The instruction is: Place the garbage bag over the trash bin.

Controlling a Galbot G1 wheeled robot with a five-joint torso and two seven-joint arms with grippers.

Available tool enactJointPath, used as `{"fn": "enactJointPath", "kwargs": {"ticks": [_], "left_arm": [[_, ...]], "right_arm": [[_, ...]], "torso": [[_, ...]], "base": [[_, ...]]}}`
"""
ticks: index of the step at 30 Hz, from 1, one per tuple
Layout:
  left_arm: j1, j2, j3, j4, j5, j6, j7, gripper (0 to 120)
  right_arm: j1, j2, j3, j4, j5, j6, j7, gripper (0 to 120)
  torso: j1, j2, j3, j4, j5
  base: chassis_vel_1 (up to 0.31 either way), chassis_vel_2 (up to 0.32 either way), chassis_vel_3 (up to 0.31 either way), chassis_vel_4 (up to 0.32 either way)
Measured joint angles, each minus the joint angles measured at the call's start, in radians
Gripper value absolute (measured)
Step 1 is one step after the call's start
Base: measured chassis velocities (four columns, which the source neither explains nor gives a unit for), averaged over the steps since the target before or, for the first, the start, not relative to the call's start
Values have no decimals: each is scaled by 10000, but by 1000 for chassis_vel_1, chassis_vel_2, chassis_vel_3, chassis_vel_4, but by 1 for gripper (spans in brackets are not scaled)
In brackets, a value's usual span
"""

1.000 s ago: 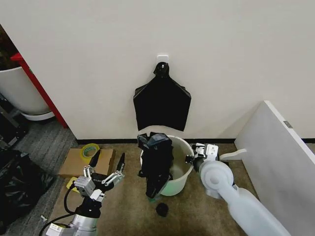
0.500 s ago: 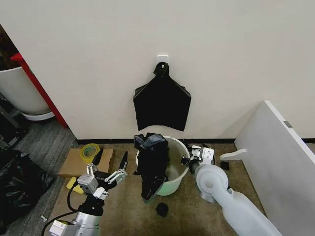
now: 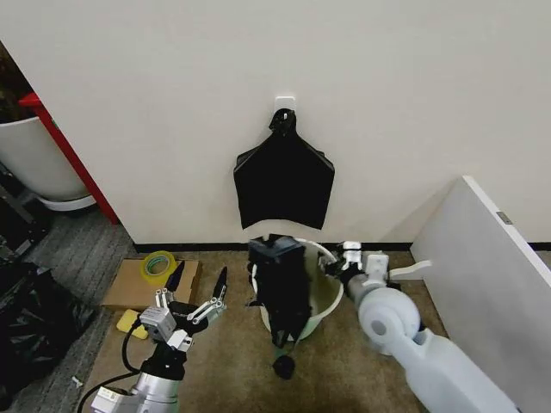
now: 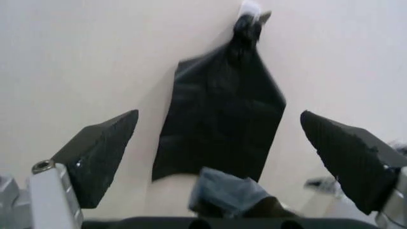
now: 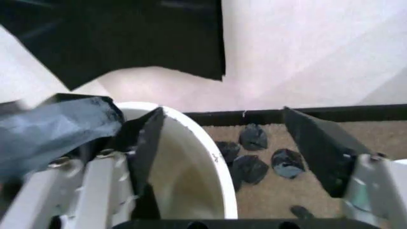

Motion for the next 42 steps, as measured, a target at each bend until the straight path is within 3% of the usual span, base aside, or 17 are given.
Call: {"fn": "enactJointPath", "kwargs": {"ticks": [6,10,15,21,23,36,38,42], "left_arm": [[-29,-99,250,270,-23,-44,-7,100],[-76,-156,343,292,104,-32,-14,100],[-23,-134,355,279,226,-26,-17,100],[-29,-78,326,337,244,-2,-63,100],[-64,-75,342,360,251,16,-73,100],[-338,24,399,605,316,102,-137,100],[-363,33,412,616,321,116,-142,100],[-369,86,440,514,333,476,-291,100]], "right_arm": [[-1614,-456,1382,1821,1648,-927,-694,94],[-1600,-343,1399,2049,2243,-1460,-971,100],[-1161,53,894,1392,2276,-1578,-929,100],[-1034,586,627,270,2277,-1642,-896,77],[-1029,627,580,229,2299,-1629,-899,74],[-846,872,124,247,2421,-1454,-885,22],[-816,880,83,211,2378,-1431,-891,19],[-751,882,-52,148,2203,-1345,-971,3]], "torso": [[-1,0,-1,-3,-1],[-1,0,-1,-1,-2],[0,0,0,4,-1],[0,0,1,2,-1],[0,0,1,1,-2],[0,0,1,0,-2],[0,0,0,0,-3],[0,0,0,0,-2]], "base": [[0,0,0,0],[0,0,0,0],[0,0,0,0],[0,0,0,0],[0,0,0,0],[0,0,0,0],[0,0,0,0],[0,0,0,0]]}}
